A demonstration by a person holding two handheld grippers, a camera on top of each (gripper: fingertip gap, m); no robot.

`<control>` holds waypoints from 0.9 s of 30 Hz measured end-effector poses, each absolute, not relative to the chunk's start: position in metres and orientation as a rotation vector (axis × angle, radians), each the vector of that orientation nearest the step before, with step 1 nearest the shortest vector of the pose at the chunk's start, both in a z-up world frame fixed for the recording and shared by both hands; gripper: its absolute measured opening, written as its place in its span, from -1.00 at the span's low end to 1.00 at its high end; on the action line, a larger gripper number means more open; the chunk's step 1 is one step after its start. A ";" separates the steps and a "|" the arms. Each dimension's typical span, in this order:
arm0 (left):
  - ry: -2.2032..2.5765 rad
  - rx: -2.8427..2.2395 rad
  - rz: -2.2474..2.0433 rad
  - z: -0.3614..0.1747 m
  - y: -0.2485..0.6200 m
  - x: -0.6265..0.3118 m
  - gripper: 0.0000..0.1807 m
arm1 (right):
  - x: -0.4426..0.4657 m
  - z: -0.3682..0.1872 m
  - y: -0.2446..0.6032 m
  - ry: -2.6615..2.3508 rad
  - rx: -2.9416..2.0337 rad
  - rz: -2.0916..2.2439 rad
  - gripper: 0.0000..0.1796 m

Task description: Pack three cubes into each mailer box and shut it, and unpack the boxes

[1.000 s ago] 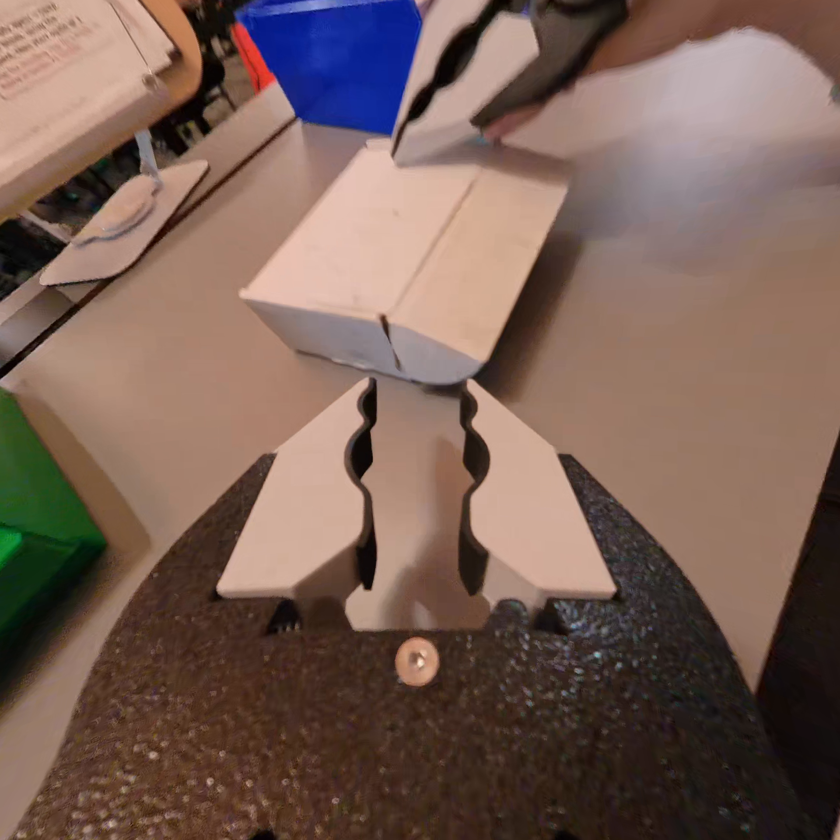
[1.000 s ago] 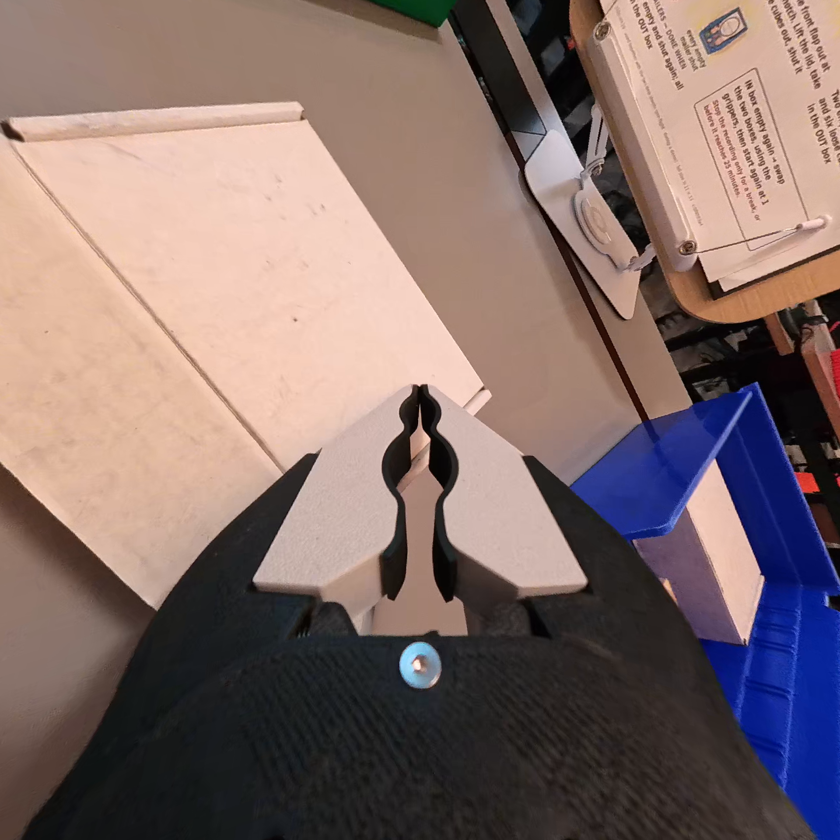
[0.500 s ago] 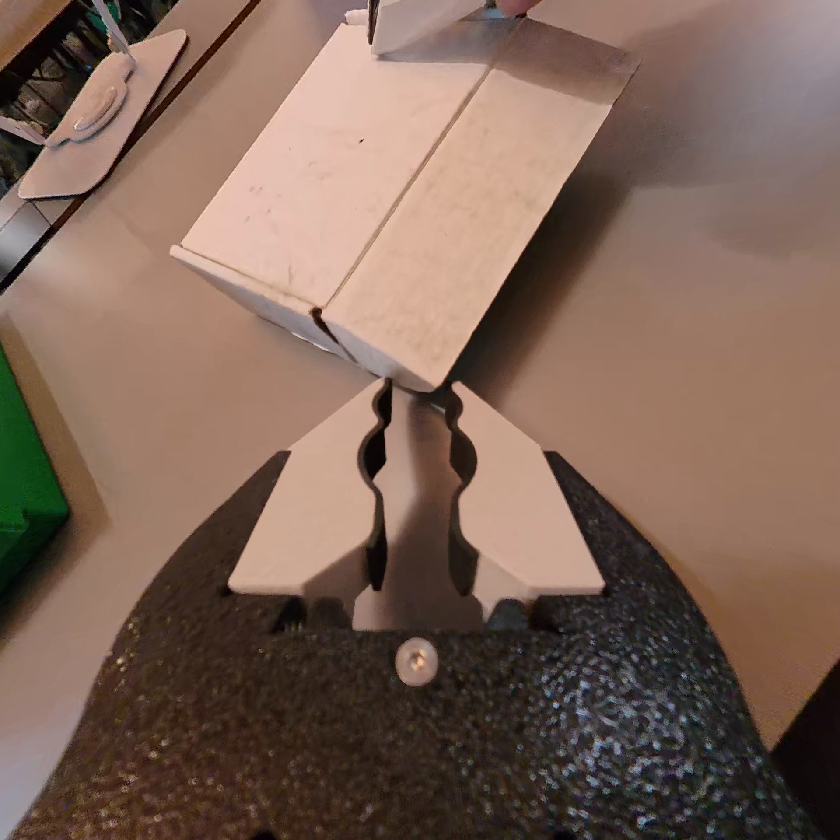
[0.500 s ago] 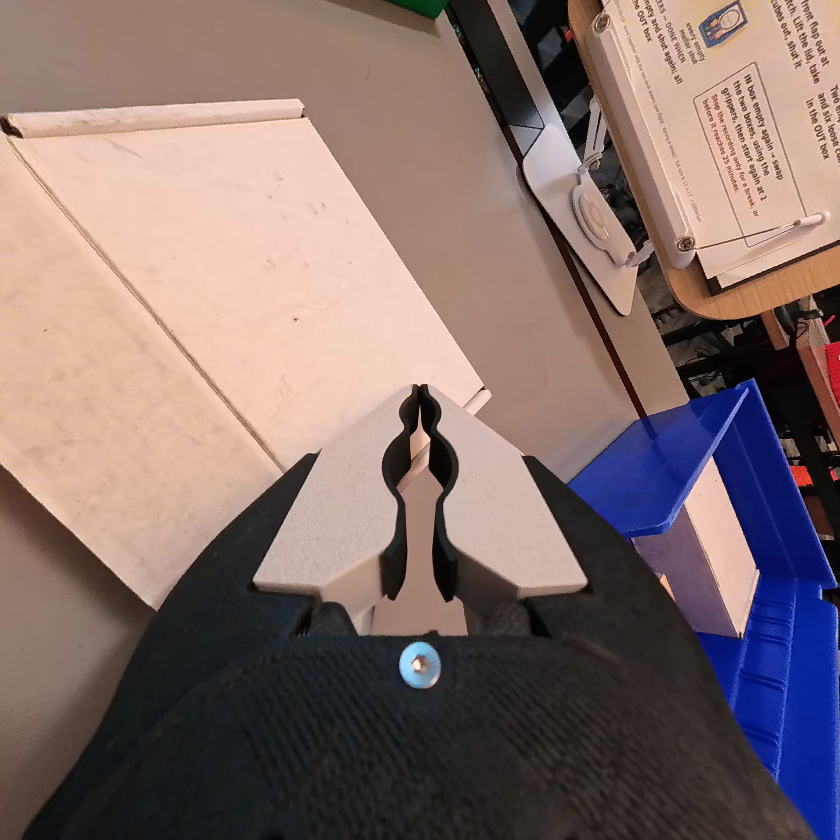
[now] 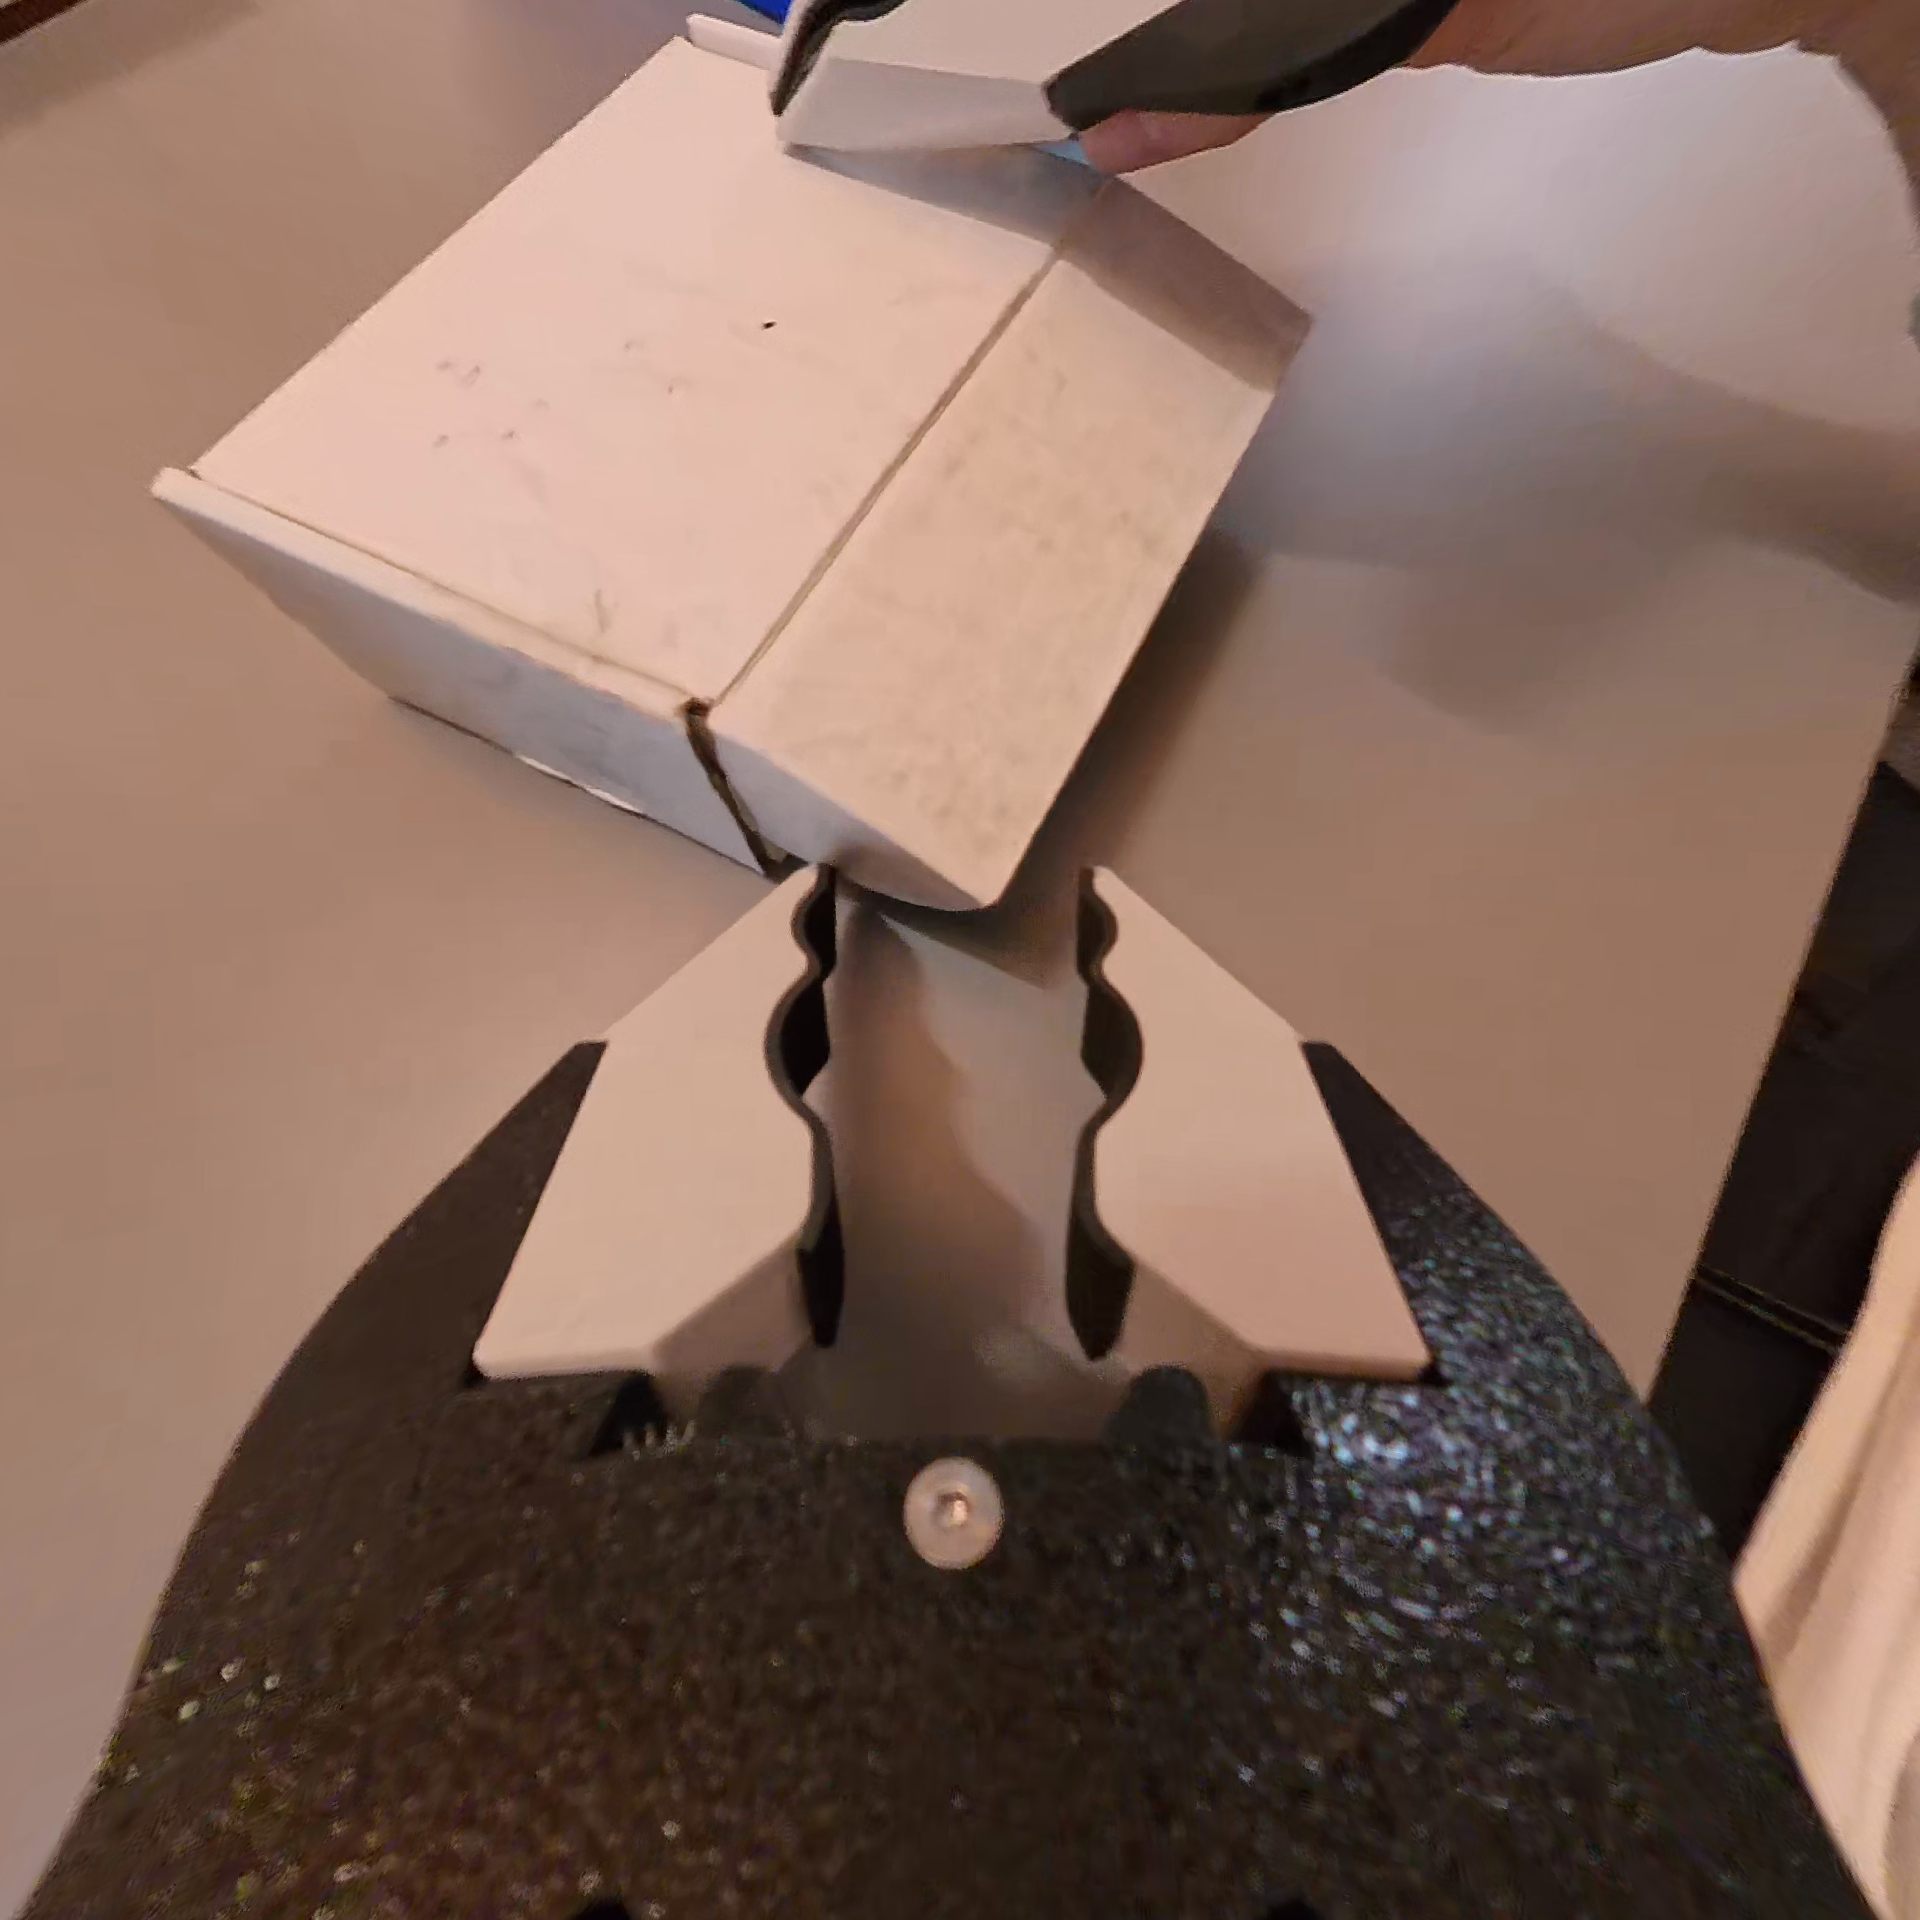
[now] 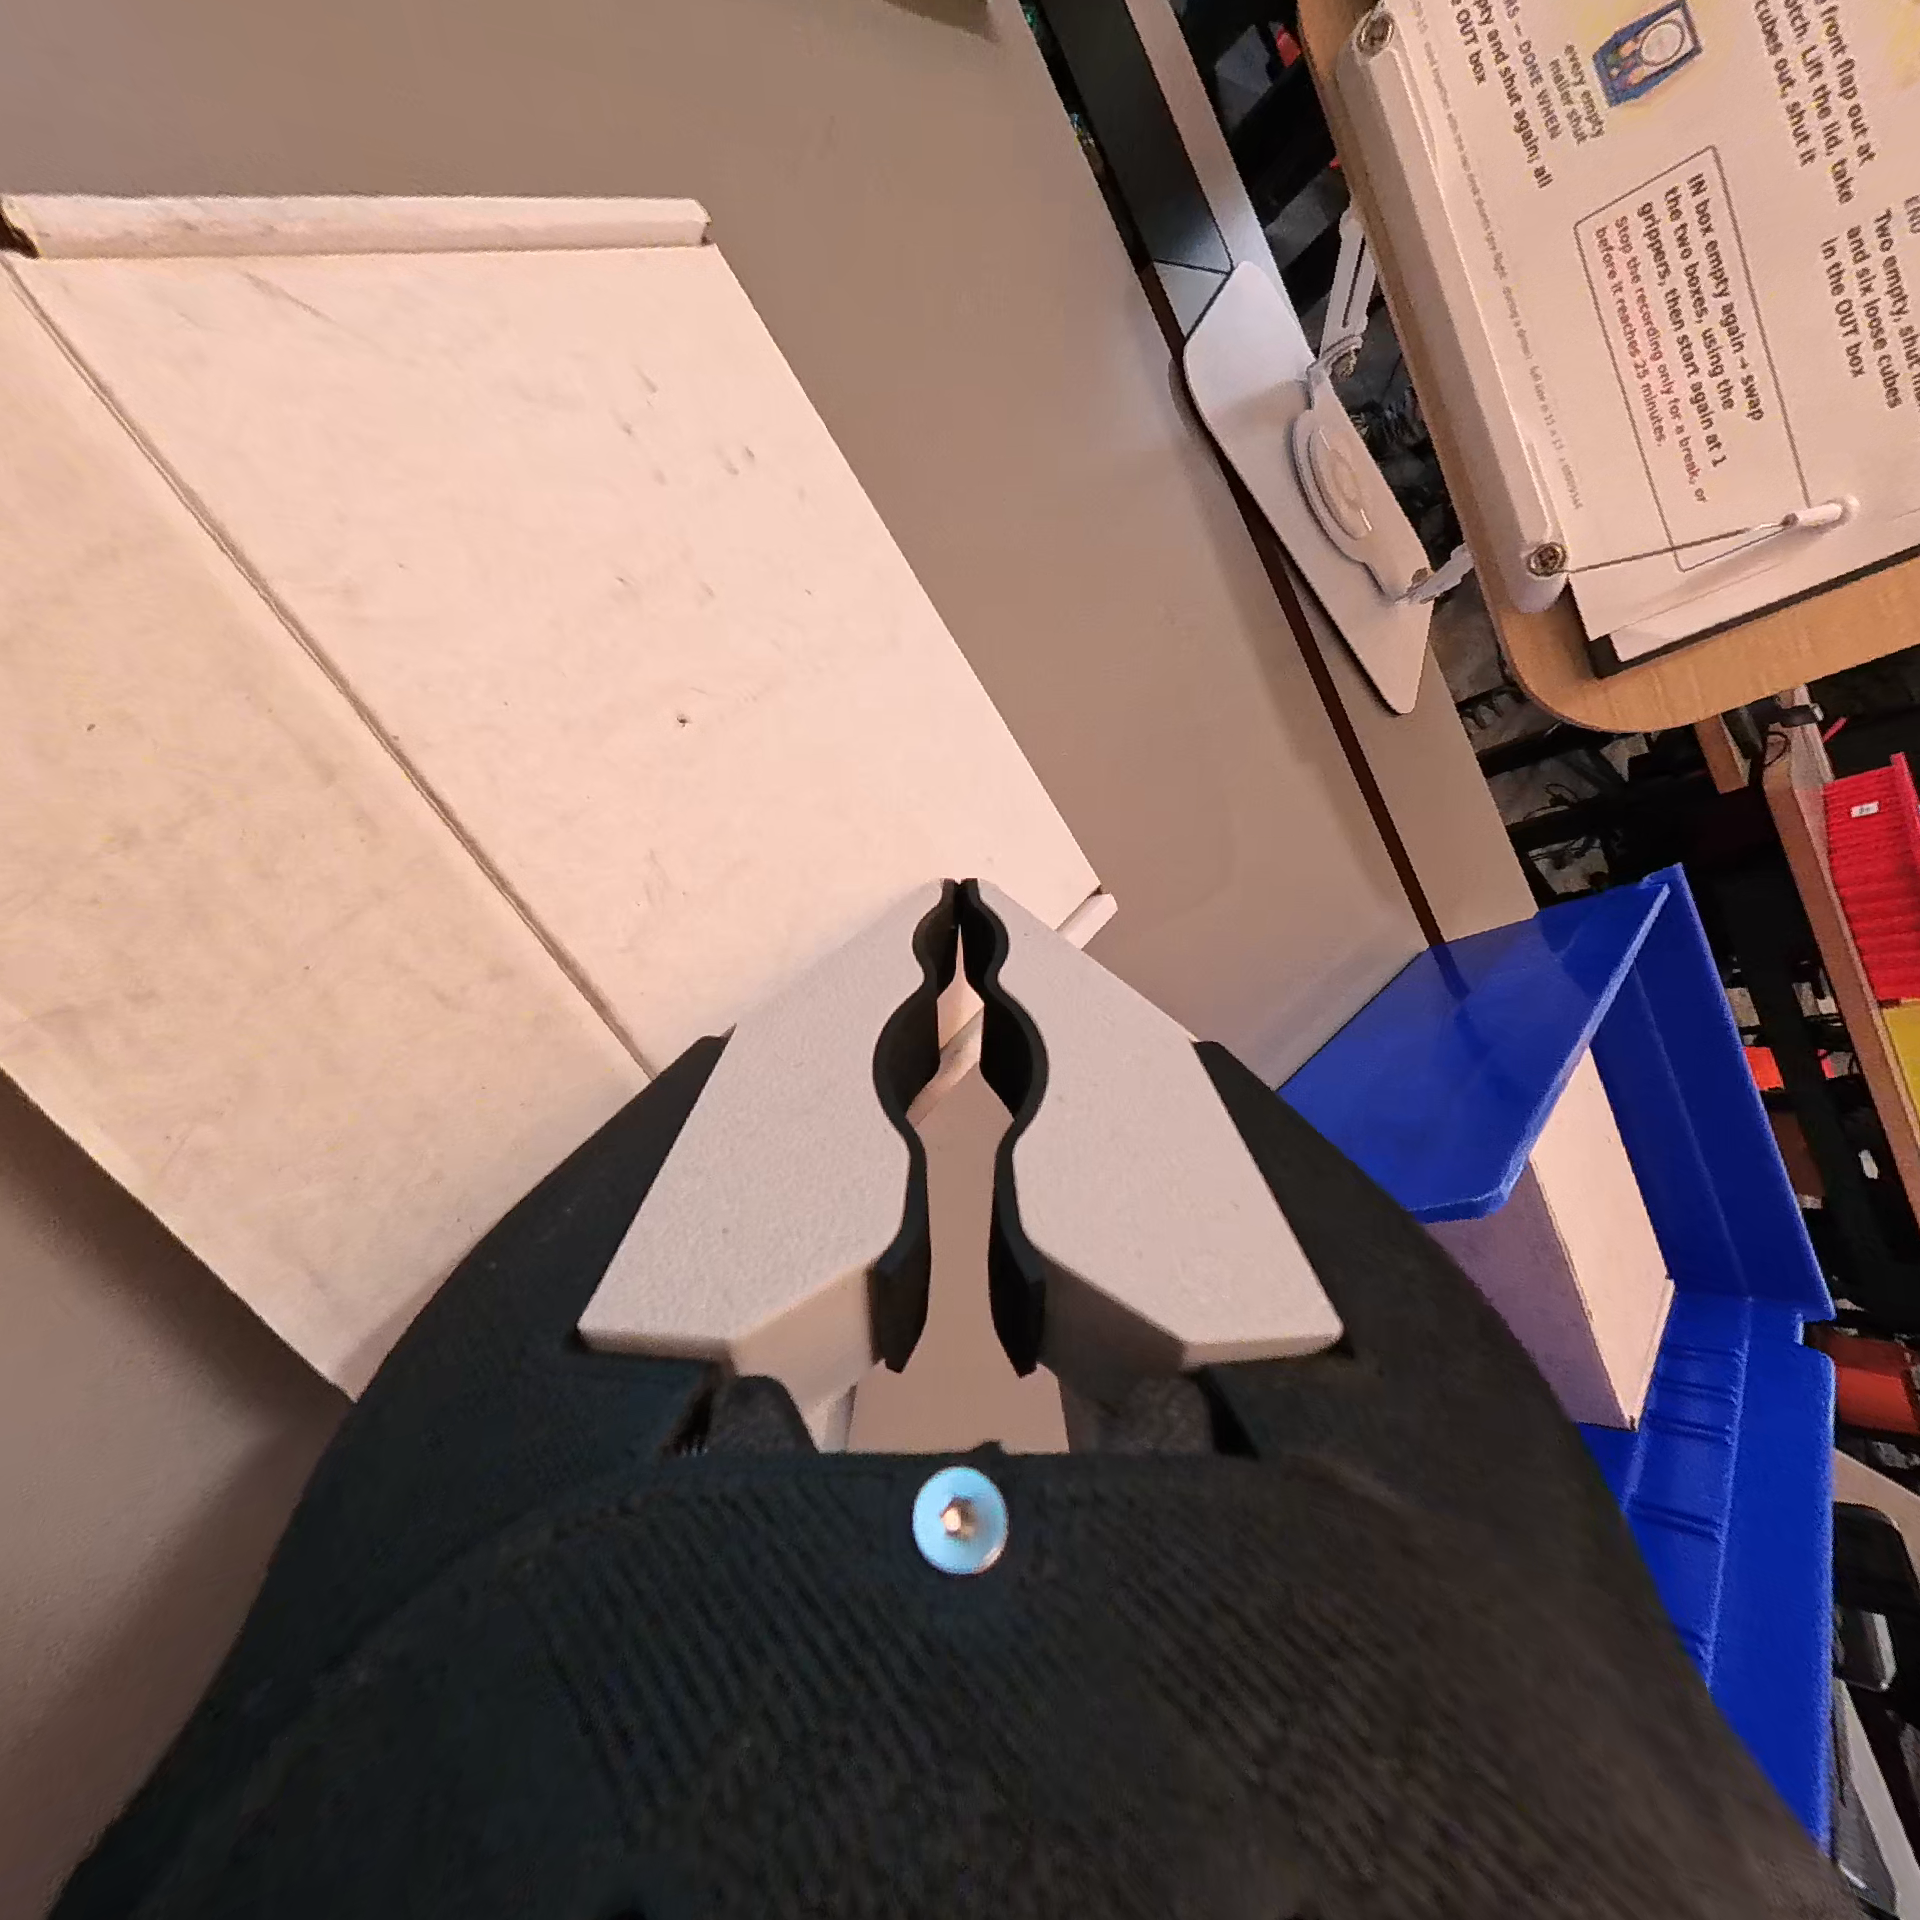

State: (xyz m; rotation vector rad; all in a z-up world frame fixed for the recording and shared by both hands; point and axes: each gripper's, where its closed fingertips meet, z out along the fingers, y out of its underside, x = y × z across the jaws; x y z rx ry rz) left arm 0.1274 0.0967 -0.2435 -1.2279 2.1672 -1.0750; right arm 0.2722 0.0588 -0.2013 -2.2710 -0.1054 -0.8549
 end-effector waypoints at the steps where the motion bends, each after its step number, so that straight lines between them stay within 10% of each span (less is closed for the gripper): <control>1: 2.189 -1.219 -1.110 -0.243 0.095 0.125 -0.46 | 0.272 -0.201 0.059 -0.108 -2.273 -0.857 -1.00; 27: 2.050 -1.320 -1.206 -0.231 0.115 0.145 -0.62 | 0.272 -0.201 0.059 -0.094 -2.259 -0.859 -1.00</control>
